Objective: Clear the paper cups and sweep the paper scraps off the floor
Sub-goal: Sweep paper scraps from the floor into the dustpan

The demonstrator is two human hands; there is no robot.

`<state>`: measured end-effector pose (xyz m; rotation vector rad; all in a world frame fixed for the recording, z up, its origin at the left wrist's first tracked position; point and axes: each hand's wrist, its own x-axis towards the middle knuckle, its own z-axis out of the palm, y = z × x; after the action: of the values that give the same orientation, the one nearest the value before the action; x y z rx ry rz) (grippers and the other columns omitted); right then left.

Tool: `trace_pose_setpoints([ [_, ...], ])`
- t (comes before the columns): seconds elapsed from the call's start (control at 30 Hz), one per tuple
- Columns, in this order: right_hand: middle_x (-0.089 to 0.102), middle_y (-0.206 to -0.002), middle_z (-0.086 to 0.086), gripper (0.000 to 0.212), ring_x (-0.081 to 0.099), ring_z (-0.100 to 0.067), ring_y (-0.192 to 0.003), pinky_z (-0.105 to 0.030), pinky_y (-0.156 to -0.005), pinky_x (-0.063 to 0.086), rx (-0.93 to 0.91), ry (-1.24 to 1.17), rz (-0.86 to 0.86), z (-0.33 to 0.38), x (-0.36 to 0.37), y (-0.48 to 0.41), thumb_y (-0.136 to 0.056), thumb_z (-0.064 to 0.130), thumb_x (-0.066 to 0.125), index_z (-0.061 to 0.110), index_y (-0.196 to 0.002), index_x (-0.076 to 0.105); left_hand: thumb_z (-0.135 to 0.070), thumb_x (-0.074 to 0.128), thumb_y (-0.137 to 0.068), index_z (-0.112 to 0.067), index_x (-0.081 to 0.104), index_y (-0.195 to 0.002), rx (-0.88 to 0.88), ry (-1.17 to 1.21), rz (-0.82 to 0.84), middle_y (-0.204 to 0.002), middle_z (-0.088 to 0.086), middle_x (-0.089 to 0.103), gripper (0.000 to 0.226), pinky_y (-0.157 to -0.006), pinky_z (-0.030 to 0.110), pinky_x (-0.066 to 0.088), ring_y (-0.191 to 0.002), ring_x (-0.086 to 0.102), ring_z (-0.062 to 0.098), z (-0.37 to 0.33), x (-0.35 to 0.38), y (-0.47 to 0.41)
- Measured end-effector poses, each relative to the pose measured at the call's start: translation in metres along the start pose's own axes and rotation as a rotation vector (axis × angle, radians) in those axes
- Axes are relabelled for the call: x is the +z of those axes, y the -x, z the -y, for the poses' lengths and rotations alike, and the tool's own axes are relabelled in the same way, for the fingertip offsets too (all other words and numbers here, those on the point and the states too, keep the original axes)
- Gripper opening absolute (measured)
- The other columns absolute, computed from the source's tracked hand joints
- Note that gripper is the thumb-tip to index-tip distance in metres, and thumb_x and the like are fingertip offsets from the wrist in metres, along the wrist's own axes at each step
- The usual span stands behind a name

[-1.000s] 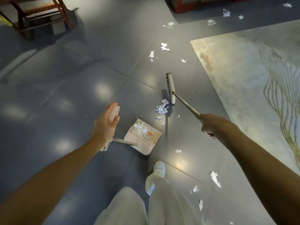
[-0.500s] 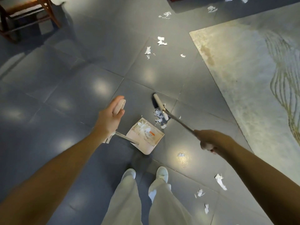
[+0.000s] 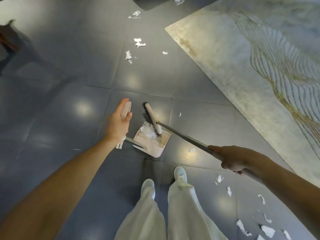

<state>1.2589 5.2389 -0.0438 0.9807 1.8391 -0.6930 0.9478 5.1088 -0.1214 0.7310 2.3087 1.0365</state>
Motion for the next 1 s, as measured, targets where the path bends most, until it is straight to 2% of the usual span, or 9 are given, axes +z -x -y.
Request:
trace_pose_setpoints([
  [0.07,0.06,-0.102,-0.013,0.071,0.049,-0.011,-0.038,-0.02,-0.04,0.043,0.022,-0.063,-0.037,0.005,0.006,0.008,-0.088,-0.003,0.041,0.035,-0.146,0.025,-0.015,0.053,-0.095,-0.037,0.049,-0.132,0.023,-0.013,0.037,-0.068,-0.001,0.05,0.043,-0.066,0.049,0.053,-0.062,0.049,0.026,0.002,-0.008,0.001],
  [0.2,0.054,-0.079,-0.008,0.068,0.044,-0.004,-0.025,-0.019,-0.035,0.038,0.072,-0.199,-0.088,0.007,0.017,0.021,-0.09,-0.003,0.044,0.03,-0.147,0.025,-0.015,0.053,-0.095,-0.036,0.049,-0.133,0.074,-0.026,0.092,-0.068,-0.006,0.05,0.043,-0.069,0.05,0.053,-0.063,0.049,0.027,0.006,-0.02,0.001],
  [0.33,0.052,-0.067,-0.01,0.065,0.044,-0.011,-0.035,-0.022,-0.037,0.038,0.112,-0.406,-0.114,0.002,0.026,0.023,-0.091,-0.002,0.048,0.03,-0.145,0.029,-0.017,0.053,-0.095,-0.037,0.048,-0.133,0.13,-0.054,0.127,-0.076,0.0,0.052,0.044,-0.07,0.05,0.055,-0.065,0.051,0.028,0.002,-0.025,-0.001],
  [0.5,0.053,-0.071,-0.01,0.05,0.046,-0.012,-0.035,-0.017,-0.032,0.032,0.186,-0.446,-0.206,-0.002,0.016,0.0,-0.092,-0.002,0.049,0.019,-0.136,0.037,-0.014,0.052,-0.096,-0.033,0.048,-0.134,0.196,-0.086,0.182,-0.076,0.002,0.053,0.043,-0.065,0.043,0.053,-0.063,0.053,0.032,-0.019,-0.017,-0.016],
  [0.57,0.053,-0.076,-0.009,0.053,0.049,-0.012,-0.045,-0.015,-0.03,0.031,0.21,-0.426,-0.239,-0.001,0.007,-0.016,-0.093,0.0,0.049,0.018,-0.141,0.035,-0.015,0.052,-0.097,-0.034,0.048,-0.135,0.195,-0.093,0.193,-0.079,0.003,0.053,0.043,-0.066,0.043,0.053,-0.066,0.054,0.032,-0.023,-0.01,-0.024],
  [0.67,0.053,-0.079,-0.009,0.06,0.051,-0.014,-0.053,-0.018,-0.034,0.035,0.248,-0.441,-0.241,-0.001,-0.008,-0.039,-0.094,-0.002,0.047,0.016,-0.148,0.028,-0.015,0.053,-0.097,-0.033,0.047,-0.137,0.204,-0.128,0.223,-0.082,0.004,0.055,0.044,-0.072,0.044,0.053,-0.073,0.058,0.035,-0.035,0.001,-0.035],
  [0.8,0.051,-0.081,-0.009,0.06,0.053,-0.014,-0.057,-0.021,-0.041,0.041,0.272,-0.415,-0.237,-0.004,-0.028,-0.073,-0.093,-0.004,0.048,0.012,-0.147,0.031,-0.014,0.054,-0.096,-0.031,0.046,-0.138,0.237,-0.182,0.26,-0.092,0.004,0.057,0.046,-0.078,0.039,0.051,-0.084,0.062,0.039,-0.053,0.017,-0.062],
  [0.93,0.058,-0.078,-0.009,0.069,0.056,-0.016,-0.061,-0.027,-0.058,0.051,0.195,-0.446,-0.085,0.008,-0.03,-0.089,-0.092,-0.002,0.048,0.016,-0.153,0.019,-0.013,0.055,-0.096,-0.03,0.048,-0.136,0.24,-0.181,0.262,-0.094,0.0,0.057,0.045,-0.084,0.039,0.05,-0.086,0.062,0.038,-0.057,0.024,-0.084],
  [1.0,0.056,-0.074,-0.005,0.073,0.053,-0.013,-0.057,-0.025,-0.057,0.049,0.144,-0.439,-0.023,0.022,-0.028,-0.082,-0.092,-0.001,0.046,0.019,-0.154,0.014,-0.012,0.055,-0.095,-0.03,0.049,-0.135,0.242,-0.17,0.262,-0.093,-0.001,0.056,0.044,-0.082,0.037,0.048,-0.088,0.061,0.037,-0.055,0.025,-0.093],
])
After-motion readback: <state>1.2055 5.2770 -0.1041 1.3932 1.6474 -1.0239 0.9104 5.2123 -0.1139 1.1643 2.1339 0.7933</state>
